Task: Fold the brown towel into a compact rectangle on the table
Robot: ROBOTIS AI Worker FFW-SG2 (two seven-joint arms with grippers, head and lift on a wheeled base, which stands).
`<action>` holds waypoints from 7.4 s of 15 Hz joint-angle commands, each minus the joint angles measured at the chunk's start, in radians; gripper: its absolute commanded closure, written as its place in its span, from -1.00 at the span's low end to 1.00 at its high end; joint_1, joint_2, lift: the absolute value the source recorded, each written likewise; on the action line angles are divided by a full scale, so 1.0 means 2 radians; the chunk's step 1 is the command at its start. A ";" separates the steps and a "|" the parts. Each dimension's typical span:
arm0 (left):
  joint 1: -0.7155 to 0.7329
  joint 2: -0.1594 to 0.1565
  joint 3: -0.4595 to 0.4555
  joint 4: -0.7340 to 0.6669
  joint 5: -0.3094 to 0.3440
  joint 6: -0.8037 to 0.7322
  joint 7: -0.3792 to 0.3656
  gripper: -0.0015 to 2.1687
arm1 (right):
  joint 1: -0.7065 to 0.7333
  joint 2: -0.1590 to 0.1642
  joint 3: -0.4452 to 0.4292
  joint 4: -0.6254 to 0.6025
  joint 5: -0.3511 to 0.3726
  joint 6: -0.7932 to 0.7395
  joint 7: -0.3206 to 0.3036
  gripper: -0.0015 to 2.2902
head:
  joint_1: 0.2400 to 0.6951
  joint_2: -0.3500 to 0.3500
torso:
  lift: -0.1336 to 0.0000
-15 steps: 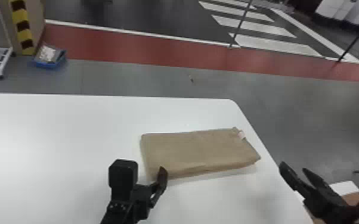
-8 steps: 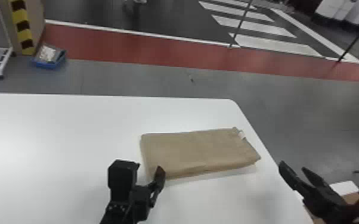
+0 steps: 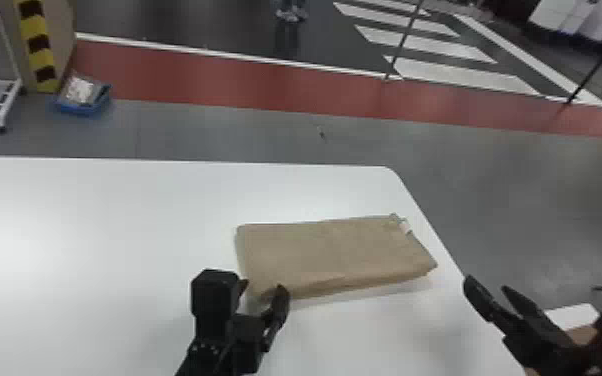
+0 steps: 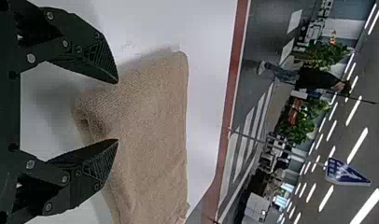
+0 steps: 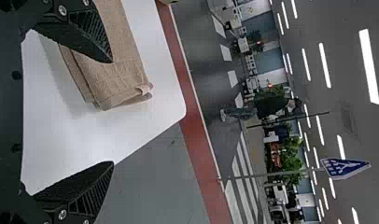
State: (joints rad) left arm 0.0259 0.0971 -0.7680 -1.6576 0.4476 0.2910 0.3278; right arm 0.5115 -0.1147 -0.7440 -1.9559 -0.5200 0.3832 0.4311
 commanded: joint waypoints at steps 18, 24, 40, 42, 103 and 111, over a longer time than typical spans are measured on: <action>-0.028 0.016 0.056 -0.041 -0.036 0.089 -0.007 0.17 | -0.022 -0.003 0.018 0.012 0.009 0.000 -0.003 -0.90 | 1.00 -1.00 | -0.87; 0.039 0.081 0.162 -0.127 -0.031 0.106 -0.023 0.16 | -0.028 -0.003 0.036 0.005 0.018 0.006 -0.011 -0.89 | 1.00 -1.00 | -0.87; 0.179 0.119 0.225 -0.248 -0.098 0.089 -0.036 -0.97 | -0.023 0.001 0.061 -0.015 0.025 0.021 -0.018 -0.88 | 1.00 -1.00 | -0.87; 0.183 0.118 0.228 -0.248 -0.109 0.017 -0.011 -0.94 | -0.023 0.002 0.065 -0.021 0.024 0.032 -0.018 -0.88 | 1.00 -1.00 | -0.87; 0.046 0.085 0.121 -0.122 -0.123 0.139 -0.057 0.96 | -0.249 -0.054 0.287 0.002 0.061 0.359 0.074 0.16 | 1.00 -0.49 | -0.87; 0.094 0.107 0.172 -0.170 -0.116 0.139 -0.073 0.96 | -0.224 -0.062 0.239 0.001 0.021 0.357 0.070 0.16 | 1.00 -0.46 | -0.87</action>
State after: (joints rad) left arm 0.2060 0.3066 -0.4270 -2.0277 0.2175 0.5728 0.1885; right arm 0.0570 -0.2333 -0.2445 -1.9541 -0.4583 1.0979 0.5704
